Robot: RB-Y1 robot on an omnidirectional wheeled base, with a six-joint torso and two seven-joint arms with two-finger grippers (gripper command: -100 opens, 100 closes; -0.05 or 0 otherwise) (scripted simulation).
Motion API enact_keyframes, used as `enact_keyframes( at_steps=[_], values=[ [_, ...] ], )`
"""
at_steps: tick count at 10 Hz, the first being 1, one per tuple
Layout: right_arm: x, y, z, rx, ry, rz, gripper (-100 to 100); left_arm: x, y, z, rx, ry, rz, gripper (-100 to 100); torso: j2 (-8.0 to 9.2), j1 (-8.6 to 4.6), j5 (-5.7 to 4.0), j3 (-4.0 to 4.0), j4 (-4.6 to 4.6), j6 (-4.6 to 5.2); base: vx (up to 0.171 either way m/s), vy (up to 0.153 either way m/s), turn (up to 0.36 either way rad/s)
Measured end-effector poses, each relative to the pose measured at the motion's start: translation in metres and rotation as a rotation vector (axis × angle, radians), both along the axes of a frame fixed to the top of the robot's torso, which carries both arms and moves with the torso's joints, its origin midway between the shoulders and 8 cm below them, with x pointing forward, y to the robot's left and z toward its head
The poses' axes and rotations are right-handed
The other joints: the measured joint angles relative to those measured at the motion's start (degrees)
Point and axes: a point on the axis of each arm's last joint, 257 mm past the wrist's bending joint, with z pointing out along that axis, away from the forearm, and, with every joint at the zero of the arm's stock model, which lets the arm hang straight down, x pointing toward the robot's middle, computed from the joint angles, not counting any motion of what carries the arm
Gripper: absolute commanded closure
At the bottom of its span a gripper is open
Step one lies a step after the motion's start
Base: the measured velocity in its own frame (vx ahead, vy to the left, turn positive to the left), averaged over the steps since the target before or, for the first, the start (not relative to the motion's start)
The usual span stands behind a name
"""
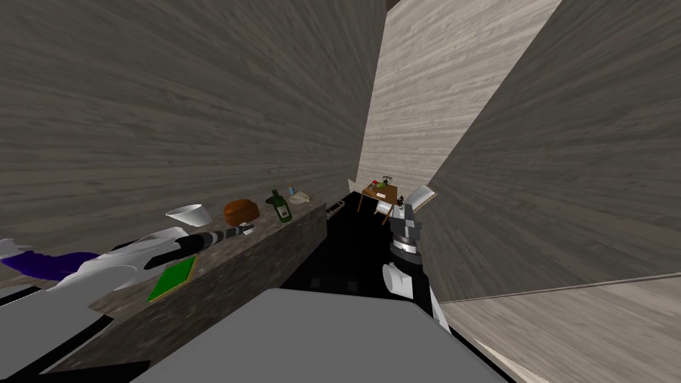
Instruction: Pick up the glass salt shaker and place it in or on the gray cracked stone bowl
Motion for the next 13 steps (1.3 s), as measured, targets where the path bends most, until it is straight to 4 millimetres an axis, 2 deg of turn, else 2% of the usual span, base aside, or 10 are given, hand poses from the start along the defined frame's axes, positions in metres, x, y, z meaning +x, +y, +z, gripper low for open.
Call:
enact_keyframes(
  at_steps=[1, 2, 3, 7, 8, 9, 10, 11, 13],
  values=[
    [0.0, 0.0, 0.0, 0.0, 0.0, 0.0, 0, 0.0, 0.0, 0.0, 0.0, 0.0, 0.0, -100, 0.1, -0.09, -0.03, 0.06, 0.03, 0.0, 0.052, 0.032, -0.078],
    [0.0, 0.0, 0.0, 0.0, 0.0, 0.0, 0, 0.0, -0.003, -0.007, -0.003, -0.002, 0.006, -100, -0.01, -0.03, -0.01, 0.0, 0.01, 0.03, 0.032, 0.022, -0.027],
    [0.0, 0.0, 0.0, 0.0, 0.0, 0.0, 0, 0.0, -0.003, -0.008, -0.001, -0.002, 0.007, 100, 0.03, -0.06, -0.02, 0.02, 0.01, -0.01, 0.004, 0.006, 0.015],
    [0.0, 0.0, 0.0, 0.0, 0.0, 0.0, 0, 0.0, -0.002, -0.007, 0.0, -0.002, 0.008, 100, 0.17, -0.14, -0.03, 0.1, 0.05, 0.02, 0.0, 0.0, 0.0],
    [0.0, 0.0, 0.0, 0.0, 0.0, 0.0, 0, 0.0, -0.002, -0.007, -0.001, -0.002, 0.008, 0, 0.17, -0.15, -0.03, 0.11, 0.05, 0.01, 0.0, 0.0, 0.0],
    [0.0, 0.0, 0.0, 0.0, 0.0, 0.0, 0, 0.0, -0.002, -0.008, -0.001, -0.002, 0.008, 100, 0.17, -0.15, -0.04, 0.11, 0.05, 0.01, 0.0, 0.0, 0.0],
    [0.0, 0.0, 0.0, 0.0, 0.0, 0.0, 0, 0.0, -0.002, -0.008, -0.001, -0.002, 0.008, 0, 0.17, -0.15, -0.04, 0.11, 0.05, 0.01, 0.0, 0.0, 0.0],
    [0.0, 0.0, 0.0, 0.0, 0.0, 0.0, 0, 0.0, -0.002, -0.008, -0.001, -0.002, 0.008, 100, 0.18, -0.15, -0.04, 0.11, 0.05, 0.01, 0.101, 0.038, -0.174],
    [0.0, 0.0, 0.0, 0.0, 0.0, 0.0, 0, 0.008, 0.003, 0.004, 0.014, -0.025, 0.008, 100, -0.42, -0.01, -0.06, -0.21, -0.02, 0.26, 0.114, 0.053, -0.093]
  ],
)
